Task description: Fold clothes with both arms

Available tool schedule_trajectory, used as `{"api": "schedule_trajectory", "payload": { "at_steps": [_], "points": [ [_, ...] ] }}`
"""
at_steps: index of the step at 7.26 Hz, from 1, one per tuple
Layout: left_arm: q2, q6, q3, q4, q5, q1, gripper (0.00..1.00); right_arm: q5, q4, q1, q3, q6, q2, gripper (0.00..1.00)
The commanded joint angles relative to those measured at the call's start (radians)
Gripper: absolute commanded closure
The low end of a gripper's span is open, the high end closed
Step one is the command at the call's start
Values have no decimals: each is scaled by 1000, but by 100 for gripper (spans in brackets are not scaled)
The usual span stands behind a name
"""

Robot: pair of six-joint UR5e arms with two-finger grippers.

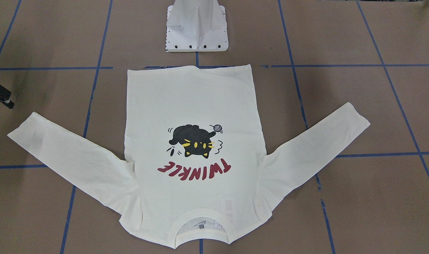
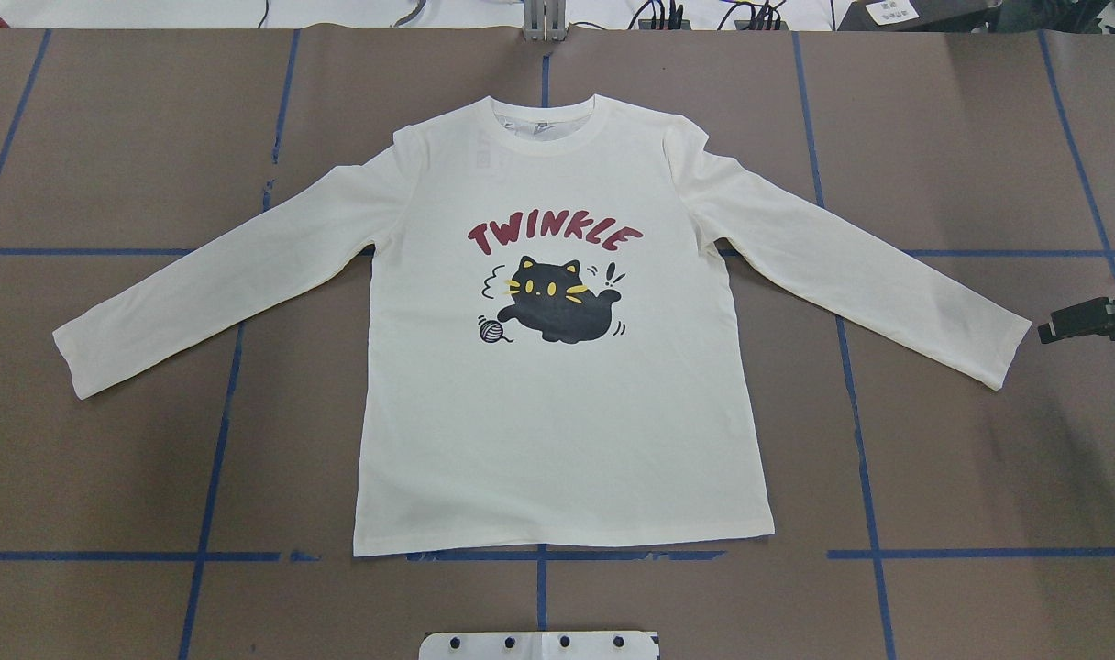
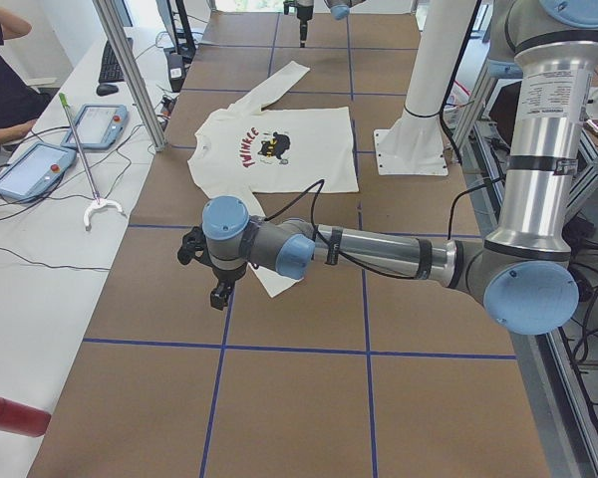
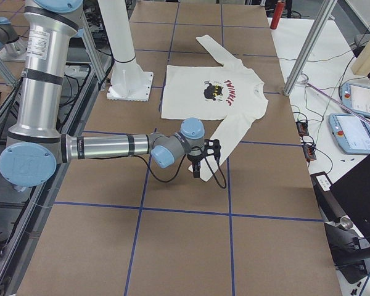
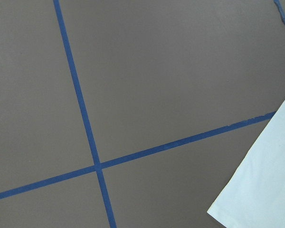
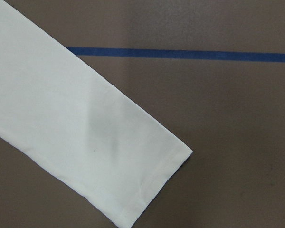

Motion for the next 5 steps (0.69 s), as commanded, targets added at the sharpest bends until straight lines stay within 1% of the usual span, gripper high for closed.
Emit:
{"api": "schedule_trajectory", "payload": {
  "at_steps": [1,2,5],
  "points": [
    [0,-1,10,-25,-3,-1,0,-6,10,-28,-116,11,81,0],
    [0,1,9,-25,-6,-1,0,-6,10,-34,-164,11,113,0],
    [0,1,10,-25,-8,-1,0,-6,8,-72,-187,14,124,0]
  ]
}}
